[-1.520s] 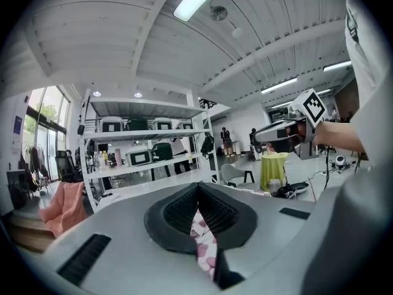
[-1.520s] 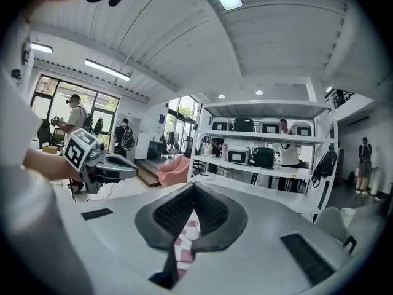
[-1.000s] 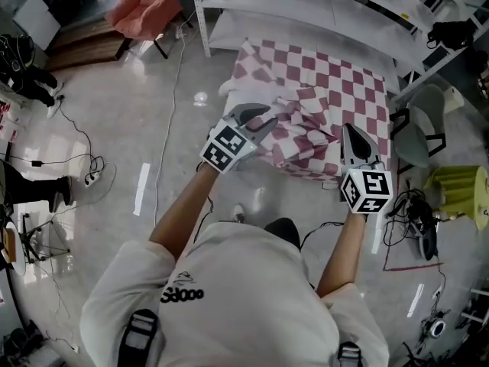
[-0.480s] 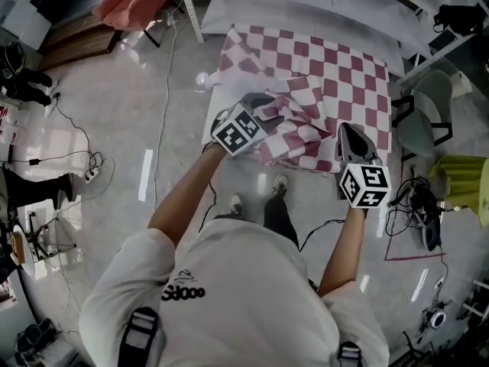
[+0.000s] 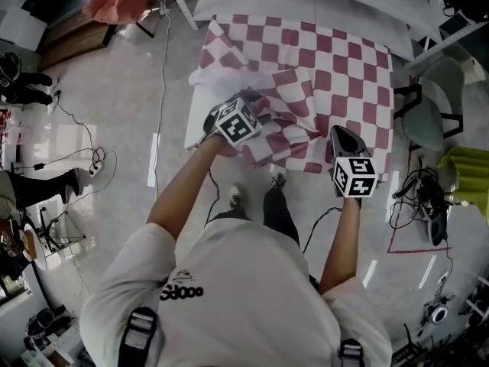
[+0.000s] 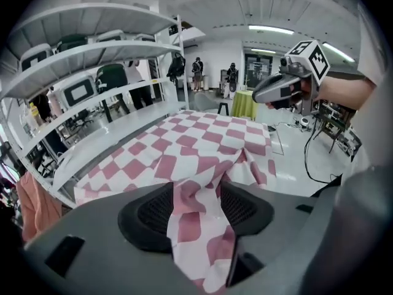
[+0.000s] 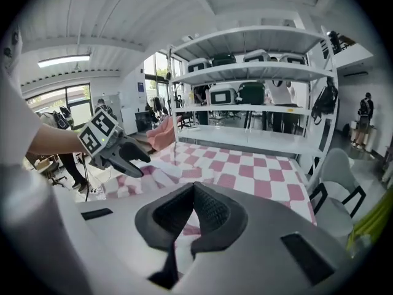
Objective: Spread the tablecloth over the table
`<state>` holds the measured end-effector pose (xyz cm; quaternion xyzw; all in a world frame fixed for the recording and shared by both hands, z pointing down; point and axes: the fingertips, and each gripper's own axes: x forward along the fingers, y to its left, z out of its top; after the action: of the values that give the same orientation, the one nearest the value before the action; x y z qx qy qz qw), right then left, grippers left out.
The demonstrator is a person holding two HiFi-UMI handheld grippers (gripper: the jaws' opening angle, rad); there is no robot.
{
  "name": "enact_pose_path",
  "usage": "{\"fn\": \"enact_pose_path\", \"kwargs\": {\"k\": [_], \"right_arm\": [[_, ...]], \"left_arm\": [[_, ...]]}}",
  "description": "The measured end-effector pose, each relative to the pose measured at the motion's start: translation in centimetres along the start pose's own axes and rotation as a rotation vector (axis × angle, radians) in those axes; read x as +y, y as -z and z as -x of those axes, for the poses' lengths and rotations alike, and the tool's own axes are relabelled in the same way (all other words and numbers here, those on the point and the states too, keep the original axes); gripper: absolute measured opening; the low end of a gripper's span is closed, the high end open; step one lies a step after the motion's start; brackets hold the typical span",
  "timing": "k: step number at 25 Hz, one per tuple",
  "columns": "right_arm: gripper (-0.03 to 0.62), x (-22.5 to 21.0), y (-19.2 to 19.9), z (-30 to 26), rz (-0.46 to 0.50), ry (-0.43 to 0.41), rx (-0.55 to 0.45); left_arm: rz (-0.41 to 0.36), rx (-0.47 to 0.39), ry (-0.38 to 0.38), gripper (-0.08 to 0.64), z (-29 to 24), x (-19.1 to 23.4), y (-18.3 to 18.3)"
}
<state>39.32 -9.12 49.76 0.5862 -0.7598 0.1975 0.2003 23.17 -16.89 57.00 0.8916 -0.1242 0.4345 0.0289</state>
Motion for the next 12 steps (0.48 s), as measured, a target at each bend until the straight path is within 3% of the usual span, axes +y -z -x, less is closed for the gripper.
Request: {"fn": "enact_pose_path", "kwargs": {"k": [5,12], "right_arm": [[0.015,-2.1,5.3,-3.0,-0.053,-0.006,0.112],[0.015,-2.4,7.2,-4.8,-0.080,-0.020,0.150]], "left_arm": [[0.012,0.076,-0.020,0.249,-2.2,0.5,2.2],[0.075,0.101,-0.068,0.101,-3.7,1.4,3.7]]}}
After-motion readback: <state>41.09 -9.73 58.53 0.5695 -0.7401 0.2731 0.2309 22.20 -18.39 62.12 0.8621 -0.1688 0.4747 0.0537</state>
